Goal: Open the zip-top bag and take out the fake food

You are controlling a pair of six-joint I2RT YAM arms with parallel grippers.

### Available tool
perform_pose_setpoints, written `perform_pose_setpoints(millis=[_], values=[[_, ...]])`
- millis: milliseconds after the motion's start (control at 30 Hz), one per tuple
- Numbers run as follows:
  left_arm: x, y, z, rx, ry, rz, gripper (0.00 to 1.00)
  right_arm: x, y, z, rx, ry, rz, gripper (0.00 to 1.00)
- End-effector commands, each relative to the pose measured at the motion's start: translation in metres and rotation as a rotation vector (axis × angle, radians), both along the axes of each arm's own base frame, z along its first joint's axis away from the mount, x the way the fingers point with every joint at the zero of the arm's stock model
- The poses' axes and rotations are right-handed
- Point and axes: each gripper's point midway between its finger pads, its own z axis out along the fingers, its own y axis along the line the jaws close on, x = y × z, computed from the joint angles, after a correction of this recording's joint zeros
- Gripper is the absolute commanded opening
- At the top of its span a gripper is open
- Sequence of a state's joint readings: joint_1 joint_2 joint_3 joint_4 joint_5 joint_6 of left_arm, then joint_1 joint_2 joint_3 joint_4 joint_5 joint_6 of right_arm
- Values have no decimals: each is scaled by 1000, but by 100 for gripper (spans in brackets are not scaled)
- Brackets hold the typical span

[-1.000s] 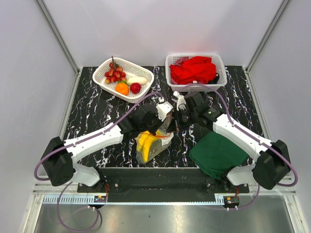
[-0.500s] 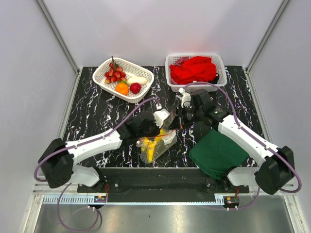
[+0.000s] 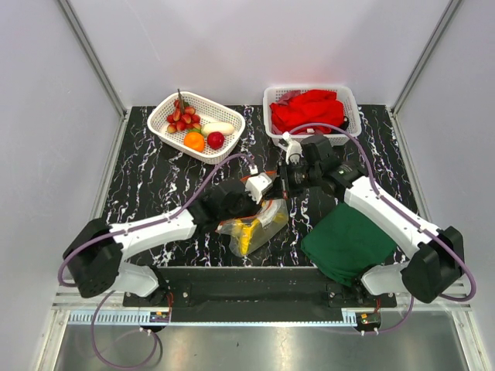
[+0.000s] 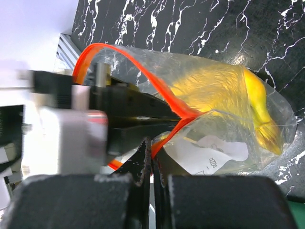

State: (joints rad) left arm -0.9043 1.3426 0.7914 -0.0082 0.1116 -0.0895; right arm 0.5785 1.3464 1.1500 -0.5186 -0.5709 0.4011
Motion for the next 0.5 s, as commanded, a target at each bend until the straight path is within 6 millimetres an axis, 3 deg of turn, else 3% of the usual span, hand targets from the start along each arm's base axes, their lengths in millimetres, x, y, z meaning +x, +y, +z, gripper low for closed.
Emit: perform_pose_setpoints(millis=[0,233,467], values=[[12,-20,3,-78,-14,17,9,6,9,21,63,-39,16,0],[32,-8,-31,49,4,164,26,1,7,18,63,-35,25,0],[31,5,-54,152,2,218,38,-3,2,18,62,-41,19,0]])
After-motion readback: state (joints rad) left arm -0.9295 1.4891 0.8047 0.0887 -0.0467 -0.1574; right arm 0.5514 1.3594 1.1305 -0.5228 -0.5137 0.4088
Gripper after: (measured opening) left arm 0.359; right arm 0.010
